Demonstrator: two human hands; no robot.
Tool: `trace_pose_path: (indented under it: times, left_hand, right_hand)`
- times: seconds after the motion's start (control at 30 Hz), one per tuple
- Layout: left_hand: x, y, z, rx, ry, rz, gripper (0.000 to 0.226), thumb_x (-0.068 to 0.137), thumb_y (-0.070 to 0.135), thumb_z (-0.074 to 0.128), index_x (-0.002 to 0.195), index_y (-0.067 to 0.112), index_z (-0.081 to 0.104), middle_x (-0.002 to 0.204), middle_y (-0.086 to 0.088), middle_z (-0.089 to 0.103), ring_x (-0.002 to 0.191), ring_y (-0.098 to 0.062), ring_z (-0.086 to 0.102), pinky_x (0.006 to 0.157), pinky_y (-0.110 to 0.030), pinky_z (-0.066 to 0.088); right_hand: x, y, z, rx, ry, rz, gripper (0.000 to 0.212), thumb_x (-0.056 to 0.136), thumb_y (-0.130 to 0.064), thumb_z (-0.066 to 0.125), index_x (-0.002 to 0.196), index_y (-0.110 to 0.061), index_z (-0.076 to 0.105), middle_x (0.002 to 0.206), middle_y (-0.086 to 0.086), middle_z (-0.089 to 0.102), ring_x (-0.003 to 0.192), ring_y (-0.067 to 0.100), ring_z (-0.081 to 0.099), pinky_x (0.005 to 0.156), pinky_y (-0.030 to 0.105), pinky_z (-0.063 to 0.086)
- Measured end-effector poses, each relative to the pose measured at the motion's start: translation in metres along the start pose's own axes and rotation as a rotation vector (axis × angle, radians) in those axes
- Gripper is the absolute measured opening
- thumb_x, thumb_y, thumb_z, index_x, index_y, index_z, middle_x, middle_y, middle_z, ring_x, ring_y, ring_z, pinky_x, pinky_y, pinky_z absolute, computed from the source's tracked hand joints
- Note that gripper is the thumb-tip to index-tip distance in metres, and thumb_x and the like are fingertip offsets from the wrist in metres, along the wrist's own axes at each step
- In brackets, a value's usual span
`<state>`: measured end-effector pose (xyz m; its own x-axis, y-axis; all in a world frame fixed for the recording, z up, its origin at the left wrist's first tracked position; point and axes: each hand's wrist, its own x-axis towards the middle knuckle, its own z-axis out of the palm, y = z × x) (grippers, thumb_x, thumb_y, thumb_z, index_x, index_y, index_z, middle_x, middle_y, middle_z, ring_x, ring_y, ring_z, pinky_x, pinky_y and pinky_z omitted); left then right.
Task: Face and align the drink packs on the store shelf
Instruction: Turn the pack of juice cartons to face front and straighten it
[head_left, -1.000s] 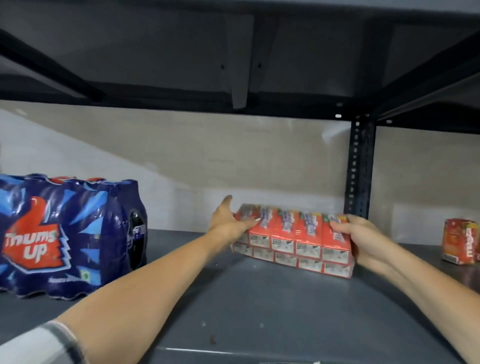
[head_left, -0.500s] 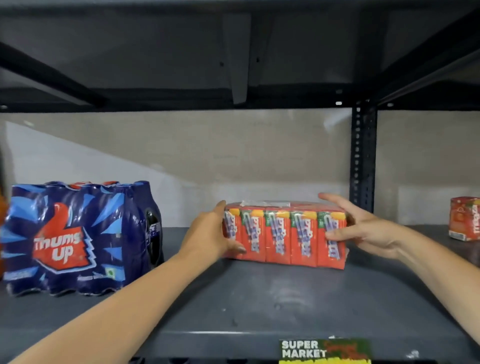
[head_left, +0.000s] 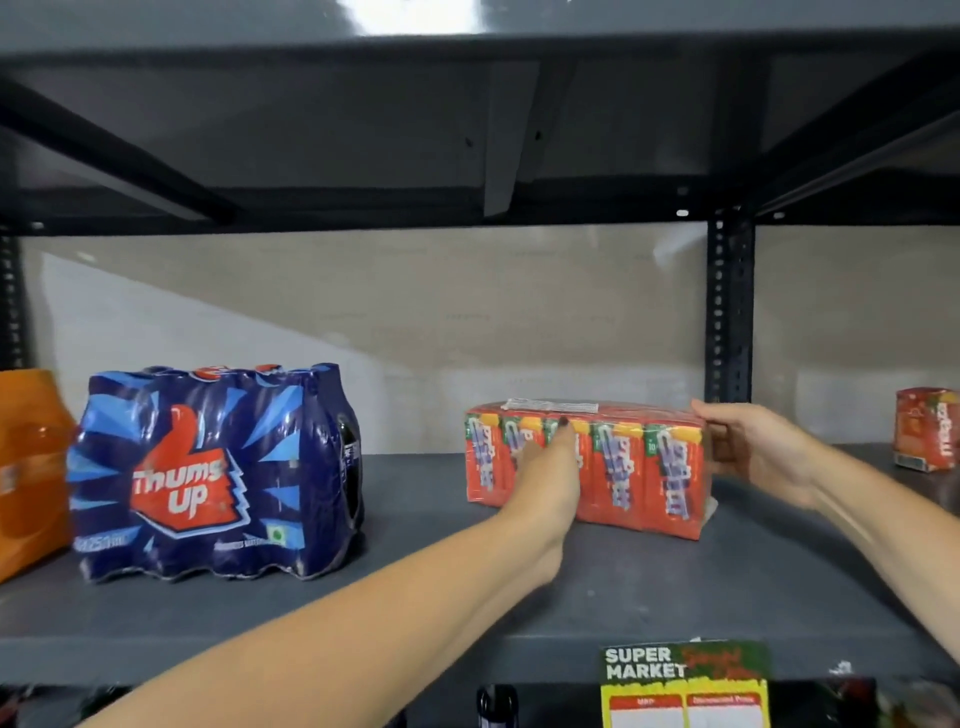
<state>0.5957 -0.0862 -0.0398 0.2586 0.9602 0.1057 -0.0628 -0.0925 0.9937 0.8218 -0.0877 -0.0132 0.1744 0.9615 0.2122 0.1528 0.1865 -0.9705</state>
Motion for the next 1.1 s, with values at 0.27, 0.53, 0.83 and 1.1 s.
trace_pose_path:
  times: [0.27,0.53,0.83,1.1]
  left_hand:
    - [0.023,0.015,-0.023,-0.081,-0.160,0.064,0.060,0.092,0.066,0.031,0.084,0.018,0.067,0.058,0.001,0.074,0.047,-0.010,0.070,0.043,-0.018,0.049]
    - [0.008,-0.003,-0.030,0.098,-0.174,0.358,0.038,0.066,0.061,0.068,0.090,0.050,0.042,0.068,0.049,0.060,0.067,0.027,0.059,0.053,0.002,0.041]
    - [0.025,0.005,-0.054,0.156,-0.166,0.326,0.097,0.044,0.056,0.088,0.127,0.045,0.039,0.105,0.022,0.071,0.094,0.000,0.070,0.066,-0.012,0.053]
    - [0.031,0.018,-0.095,-0.048,-0.102,0.130,0.151,0.031,0.024,0.097,0.154,0.033,0.009,0.118,-0.014,0.064,0.106,-0.021,0.064,0.107,-0.039,0.039]
  right_hand:
    - [-0.045,-0.012,0.057,-0.287,-0.110,-0.138,0.063,0.061,-0.071,0.066,0.094,-0.019,0.056,0.084,-0.010,0.075,0.083,0.007,0.069,0.064,0.026,0.050]
    - [0.041,-0.013,0.080,0.003,0.153,-0.002,0.063,0.096,-0.062,0.035,0.139,-0.015,0.042,0.132,0.014,0.053,0.114,0.026,0.055,0.073,0.038,0.053]
    - [0.089,-0.003,0.110,0.007,-0.103,0.077,0.032,0.097,-0.037,0.045,0.092,-0.011,0.062,0.084,0.009,0.068,0.080,0.025,0.063,0.082,0.038,0.048]
    - [0.087,0.000,0.092,-0.137,0.124,0.046,0.048,0.081,-0.046,0.061,0.113,-0.010,0.057,0.094,0.007,0.065,0.085,0.022,0.062,0.077,0.039,0.053]
